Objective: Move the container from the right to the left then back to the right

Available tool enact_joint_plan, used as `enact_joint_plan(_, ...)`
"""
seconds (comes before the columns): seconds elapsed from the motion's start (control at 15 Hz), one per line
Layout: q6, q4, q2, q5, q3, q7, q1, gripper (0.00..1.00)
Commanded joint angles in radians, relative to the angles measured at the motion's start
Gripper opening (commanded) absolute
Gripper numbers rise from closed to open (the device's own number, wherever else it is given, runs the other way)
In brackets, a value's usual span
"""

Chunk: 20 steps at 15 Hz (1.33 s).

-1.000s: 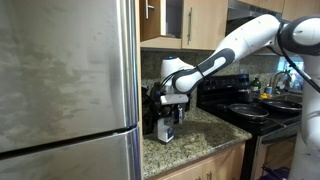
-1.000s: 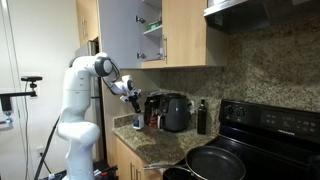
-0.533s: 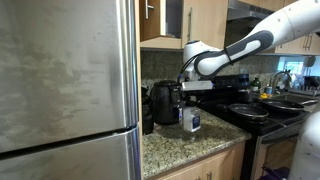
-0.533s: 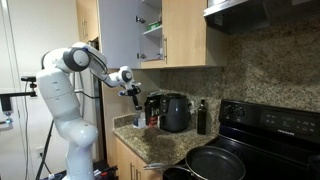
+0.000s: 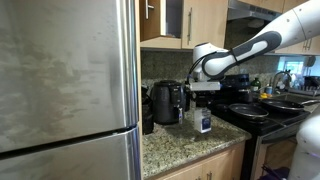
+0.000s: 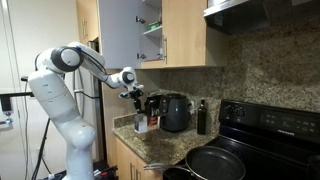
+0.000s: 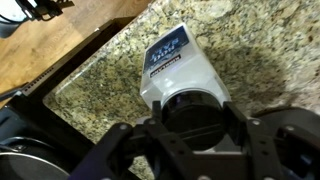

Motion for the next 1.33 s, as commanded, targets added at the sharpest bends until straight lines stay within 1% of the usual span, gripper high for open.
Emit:
enact_joint_plan(0.0,-0.026,-0.035,-0.022,-0.001,-0.061,0.018,-0.122,0.36)
enact_joint_plan(0.2,-0.028,-0.067,-0.048,-0.009,-0.136,0.035,-0.223,0.36)
enact_joint_plan(0.33,-0.035,-0.065,-0.044,0.001,-0.169,0.07,-0.276,0.36)
enact_joint_plan(0.4,-0.011,-0.055,-0.014,0.0,-0.15,0.03,-0.252,0.61)
enact_joint_plan(0.53,-0.013,-0.057,-0.015,0.0,-0.174,0.035,-0.284,0.61)
enact_joint_plan(0.6,-0.014,-0.057,-0.015,0.0,-0.175,0.041,-0.285,0.36)
enact_joint_plan(0.73,0.023,-0.034,0.048,-0.008,-0.194,0.107,-0.324,0.36)
enact_joint_plan(0.93,0.084,-0.03,0.086,-0.001,-0.249,0.189,-0.374,0.36)
enact_joint_plan(1.13,0.181,-0.023,0.137,0.005,-0.303,0.266,-0.42,0.36)
enact_joint_plan(1.27,0.249,-0.015,0.183,0.014,-0.317,0.338,-0.431,0.36)
